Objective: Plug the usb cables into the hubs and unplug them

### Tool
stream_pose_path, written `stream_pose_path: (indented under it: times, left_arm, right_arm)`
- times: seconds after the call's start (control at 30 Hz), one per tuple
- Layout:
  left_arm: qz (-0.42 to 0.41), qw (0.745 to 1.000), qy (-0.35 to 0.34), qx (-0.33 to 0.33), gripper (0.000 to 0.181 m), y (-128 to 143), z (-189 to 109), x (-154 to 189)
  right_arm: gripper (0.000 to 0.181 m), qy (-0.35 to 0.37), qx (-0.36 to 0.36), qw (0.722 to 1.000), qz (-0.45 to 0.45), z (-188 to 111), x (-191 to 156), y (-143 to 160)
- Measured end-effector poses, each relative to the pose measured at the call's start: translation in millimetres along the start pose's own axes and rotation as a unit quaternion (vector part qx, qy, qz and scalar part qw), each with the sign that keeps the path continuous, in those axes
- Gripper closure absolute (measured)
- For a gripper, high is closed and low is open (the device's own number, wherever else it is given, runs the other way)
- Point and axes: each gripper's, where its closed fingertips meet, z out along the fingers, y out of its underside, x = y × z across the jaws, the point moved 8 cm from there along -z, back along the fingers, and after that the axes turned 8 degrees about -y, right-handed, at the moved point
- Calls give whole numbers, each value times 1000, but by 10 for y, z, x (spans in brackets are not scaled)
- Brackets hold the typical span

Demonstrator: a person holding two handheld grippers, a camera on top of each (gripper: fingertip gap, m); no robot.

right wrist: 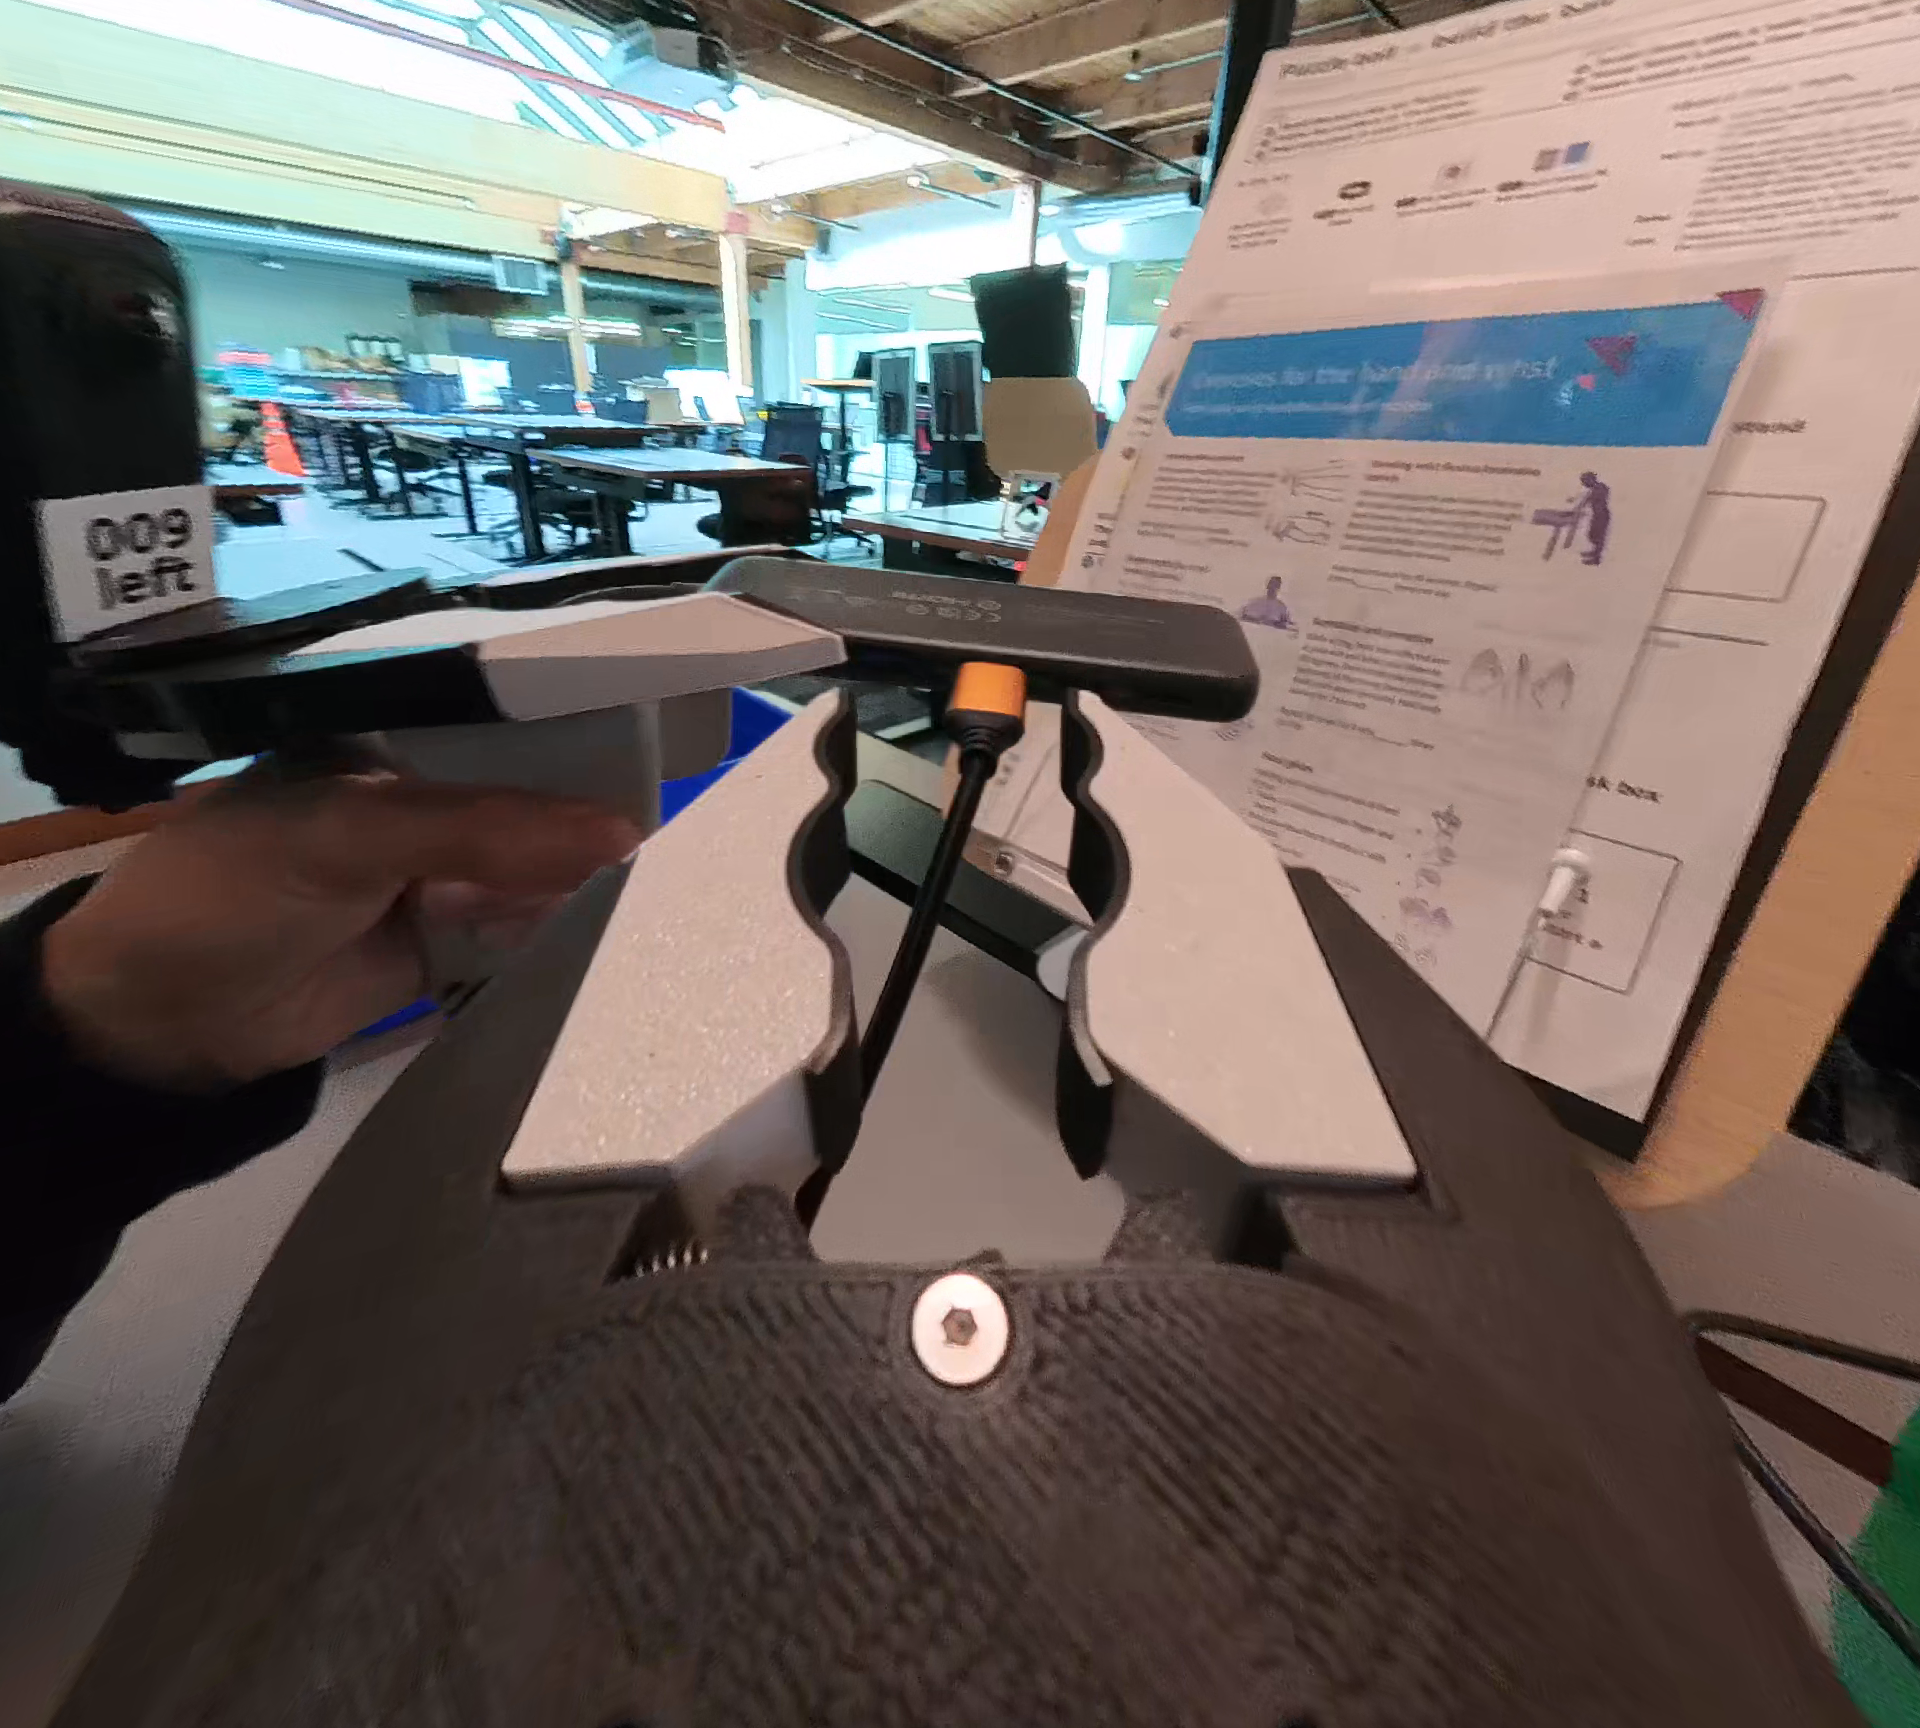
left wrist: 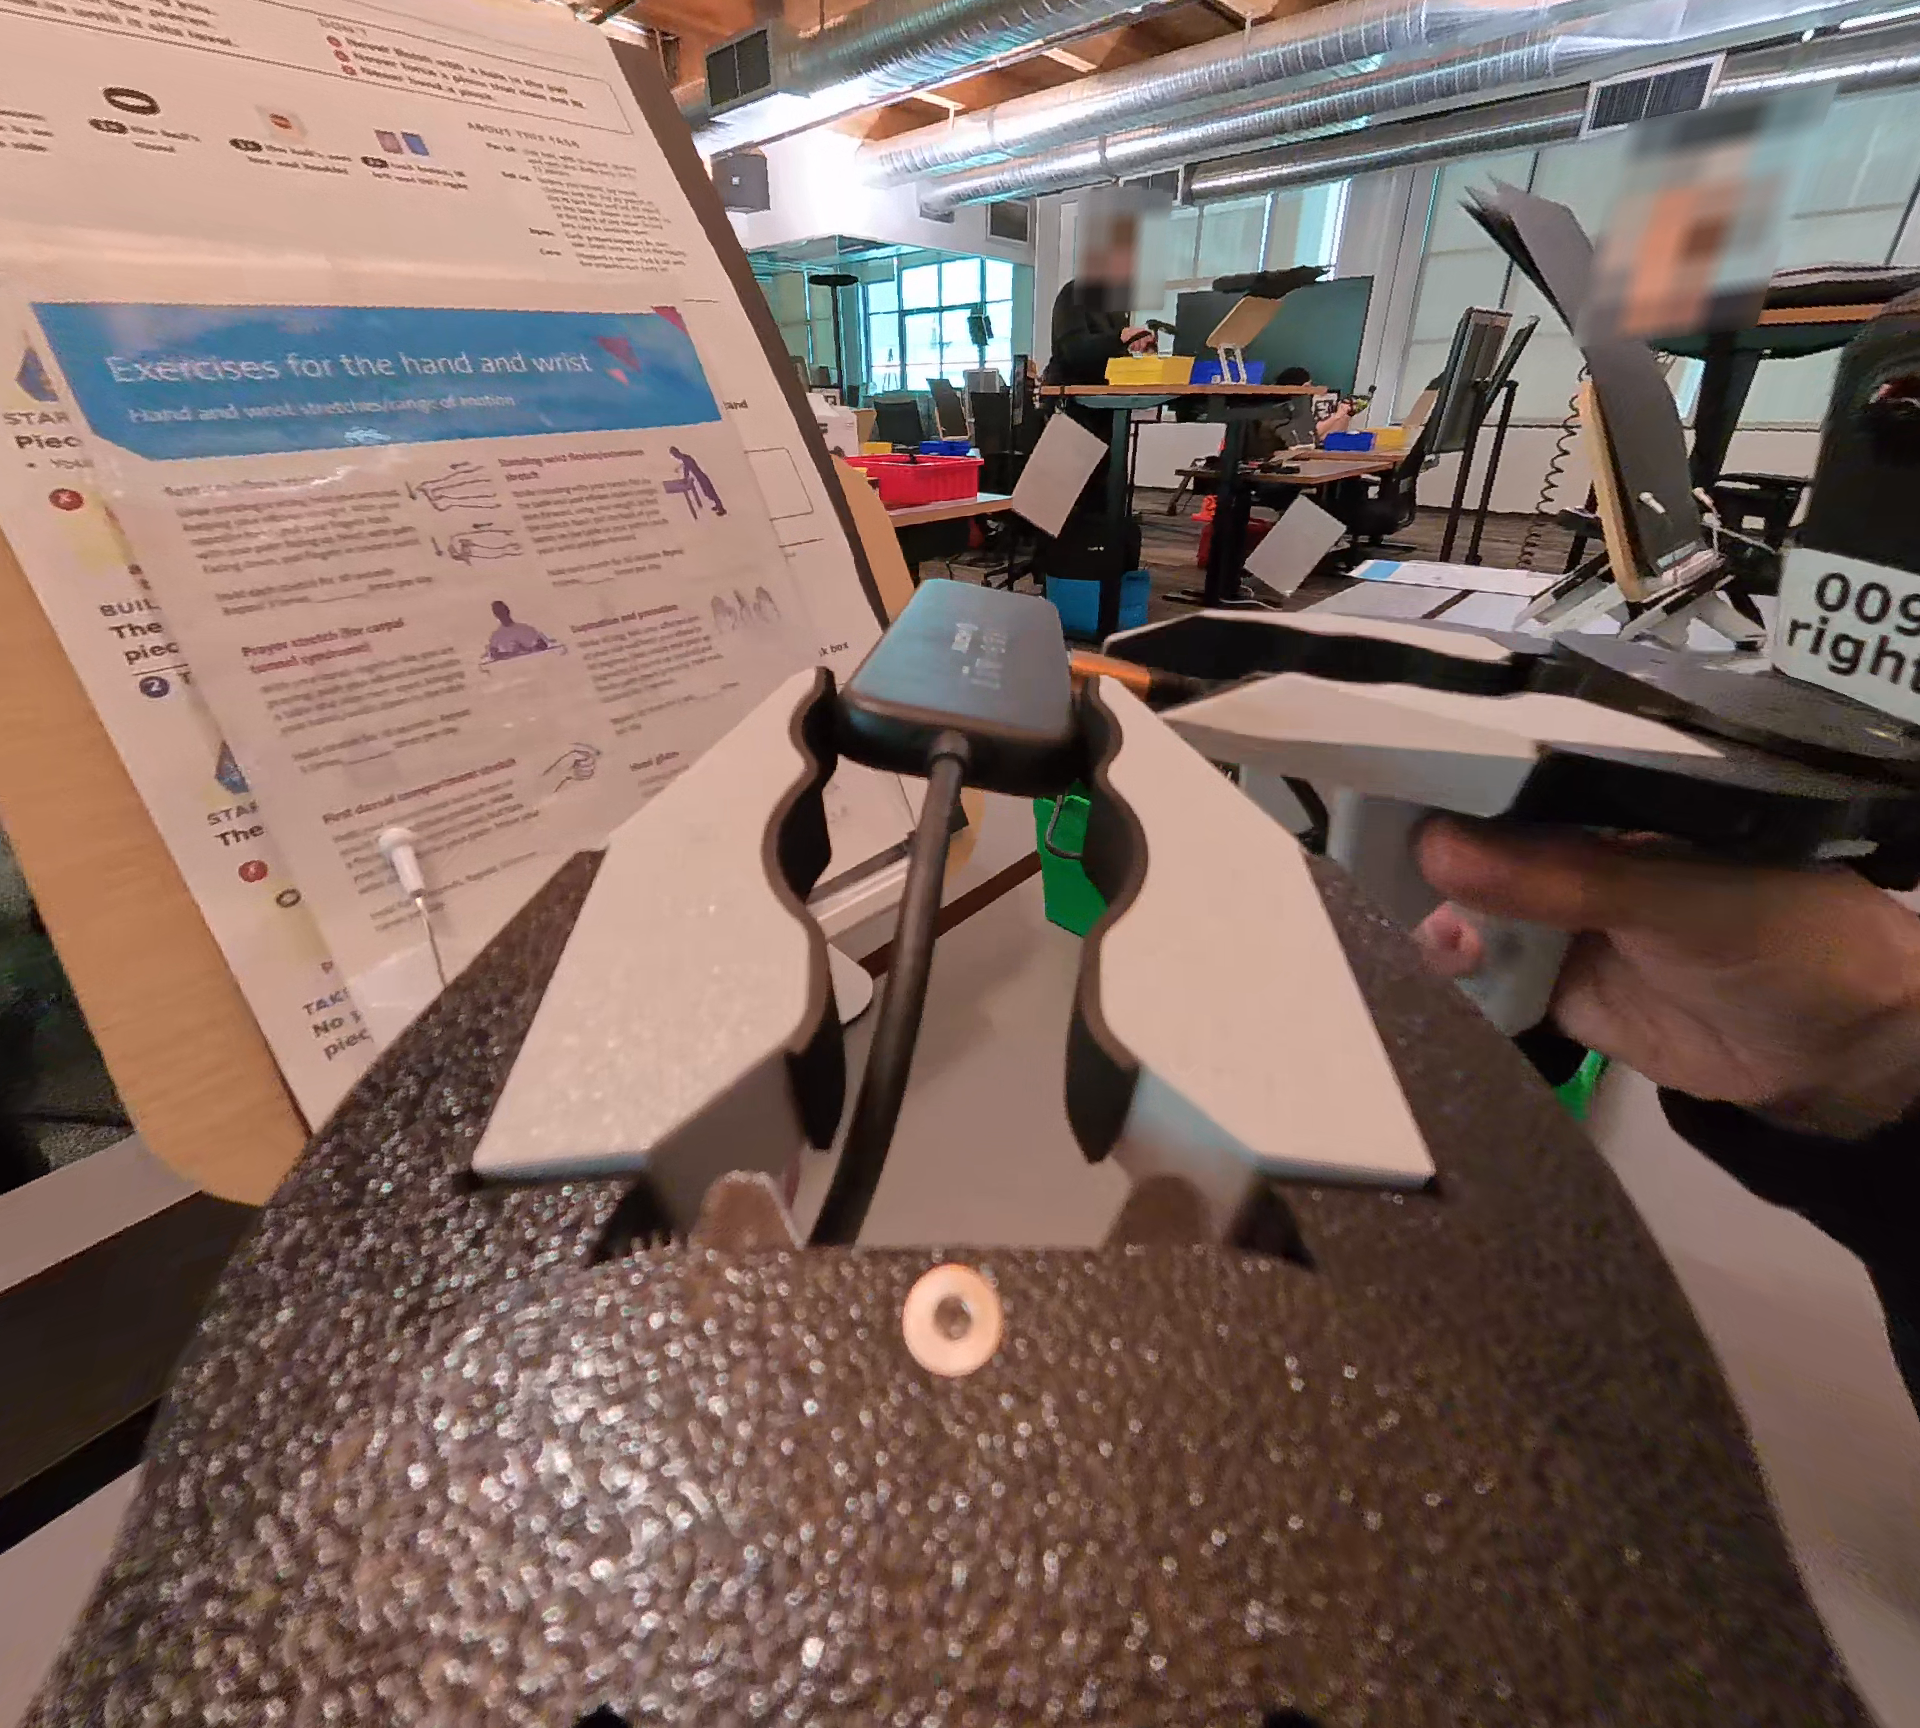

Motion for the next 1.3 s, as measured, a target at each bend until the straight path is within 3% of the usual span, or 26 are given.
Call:
stream_pose_path:
  times: [0.2,0.43,0.6,0.67,0.7,0.77,0.8,0.9,1.0,1.1,1.3]
  left_arm:
    - [25,1000,-7,-6,136,36,38,81]
    - [39,999,-16,-14,136,83,58,55]
    - [114,992,-58,-20,136,66,47,75]
    - [197,958,-206,5,137,-44,-84,-225]
    - [199,950,-241,14,136,-131,-196,-424]
    - [68,980,-182,38,137,-283,-368,-628]
    - [43,982,-172,58,136,-333,-433,-647]
    - [100,981,-162,49,136,-387,-429,-537]
    - [88,989,-113,45,136,-370,-342,-381]
    - [89,992,-82,31,136,-315,-268,-271]
    - [97,993,-70,21,136,-296,-243,-206]
  right_arm:
    - [167,22,17,999,30,4,68,62]
    - [167,31,-11,998,49,53,87,140]
    - [167,33,-23,997,67,62,86,162]
    - [167,73,-26,996,38,-86,200,89]
    - [167,77,-13,996,36,-179,260,9]
    - [167,62,42,996,48,-384,324,-227]
    - [167,70,81,994,39,-522,343,-376]
    - [167,87,153,984,-10,-984,298,-819]
    - [167,142,204,967,-53,-1448,300,-1080]
    - [167,168,259,950,-49,-1781,355,-1182]
    - [167,181,329,926,-37,-2070,411,-1247]
